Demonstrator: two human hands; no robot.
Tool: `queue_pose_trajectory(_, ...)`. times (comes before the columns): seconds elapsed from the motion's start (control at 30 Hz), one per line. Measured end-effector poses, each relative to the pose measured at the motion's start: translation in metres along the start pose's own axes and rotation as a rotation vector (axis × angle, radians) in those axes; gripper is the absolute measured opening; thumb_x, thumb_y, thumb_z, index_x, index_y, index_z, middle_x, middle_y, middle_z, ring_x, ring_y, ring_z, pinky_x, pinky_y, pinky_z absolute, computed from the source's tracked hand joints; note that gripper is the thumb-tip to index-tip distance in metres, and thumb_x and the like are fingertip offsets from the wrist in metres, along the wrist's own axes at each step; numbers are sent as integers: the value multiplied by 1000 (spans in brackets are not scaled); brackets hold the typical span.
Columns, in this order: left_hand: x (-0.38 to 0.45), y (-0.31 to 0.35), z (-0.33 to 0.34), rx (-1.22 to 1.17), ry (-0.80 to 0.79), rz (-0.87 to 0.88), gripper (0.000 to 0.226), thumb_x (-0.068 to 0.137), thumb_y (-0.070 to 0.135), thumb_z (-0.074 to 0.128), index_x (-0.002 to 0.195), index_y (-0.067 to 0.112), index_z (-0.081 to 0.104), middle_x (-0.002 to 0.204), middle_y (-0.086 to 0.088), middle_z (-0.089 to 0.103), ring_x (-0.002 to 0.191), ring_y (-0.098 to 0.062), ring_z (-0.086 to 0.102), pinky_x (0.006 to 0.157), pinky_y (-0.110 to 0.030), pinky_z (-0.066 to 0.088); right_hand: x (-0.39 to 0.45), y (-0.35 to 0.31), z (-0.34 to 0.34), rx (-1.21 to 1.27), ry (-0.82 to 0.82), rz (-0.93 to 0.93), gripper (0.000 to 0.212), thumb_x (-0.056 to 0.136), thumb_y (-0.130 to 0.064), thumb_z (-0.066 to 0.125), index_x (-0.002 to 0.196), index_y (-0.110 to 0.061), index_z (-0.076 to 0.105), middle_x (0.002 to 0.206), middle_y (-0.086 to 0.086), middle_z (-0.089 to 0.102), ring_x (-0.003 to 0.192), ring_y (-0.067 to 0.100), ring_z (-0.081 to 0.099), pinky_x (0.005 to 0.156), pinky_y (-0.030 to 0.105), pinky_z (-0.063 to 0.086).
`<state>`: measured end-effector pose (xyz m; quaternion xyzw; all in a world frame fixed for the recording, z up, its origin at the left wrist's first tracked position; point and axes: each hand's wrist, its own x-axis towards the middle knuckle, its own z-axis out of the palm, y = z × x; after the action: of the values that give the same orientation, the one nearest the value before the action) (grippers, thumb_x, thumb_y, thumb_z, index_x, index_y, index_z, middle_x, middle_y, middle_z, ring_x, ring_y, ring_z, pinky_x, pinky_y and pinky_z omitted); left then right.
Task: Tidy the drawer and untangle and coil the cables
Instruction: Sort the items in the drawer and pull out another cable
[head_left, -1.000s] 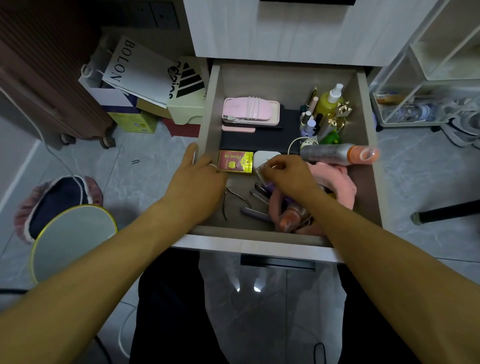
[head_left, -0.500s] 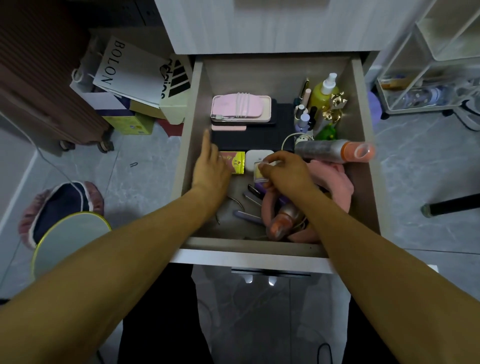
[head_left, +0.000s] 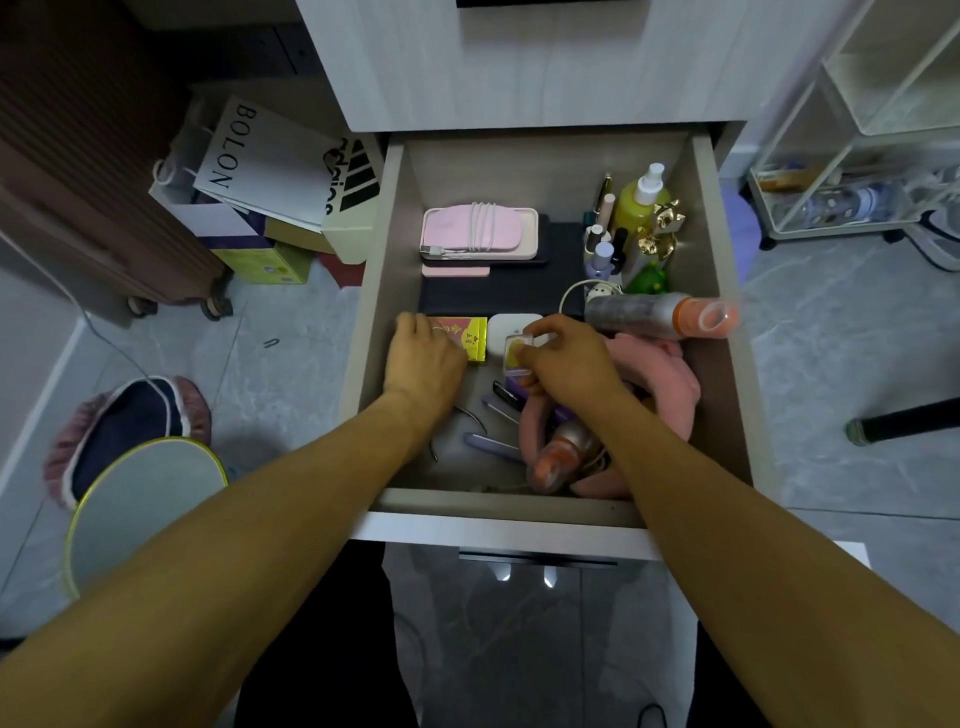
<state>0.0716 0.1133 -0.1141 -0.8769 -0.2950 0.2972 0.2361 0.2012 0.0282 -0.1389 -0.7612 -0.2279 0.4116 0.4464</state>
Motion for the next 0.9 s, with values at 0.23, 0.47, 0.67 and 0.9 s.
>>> queue_pose_trajectory(0.23,-13,13,4,-214,-10,-2,55,96,29,54,142,4,37,141,-17,46,123,-30,51,104,-41,37,3,3,0,5,-13,21,22,91,0,58,109,-13,55,75,14,65,55,21,66,51,29,57)
queue_pose_trajectory(0.47,-13,16,8,-448,-125,-25,87,95,28,57,152,-2,-2,161,-22,3,116,-30,59,92,-36,48,9,3,2,-32,-75,8,36,89,5,55,120,-12,54,76,7,64,66,24,69,65,38,60)
queue_pose_trajectory(0.67,3,13,15,-752,-187,-98,98,91,20,64,154,7,-10,160,-16,-19,121,-33,55,94,-39,50,19,-9,10,-173,-80,-126,45,83,6,58,119,-20,58,77,0,62,78,27,70,75,45,59)
queue_pose_trajectory(0.9,5,15,18,-803,-98,-120,91,90,21,64,156,21,1,161,-19,-9,117,-35,57,89,-40,53,33,-1,15,-141,-3,-114,43,83,5,60,120,-18,58,83,3,65,82,26,70,79,48,58)
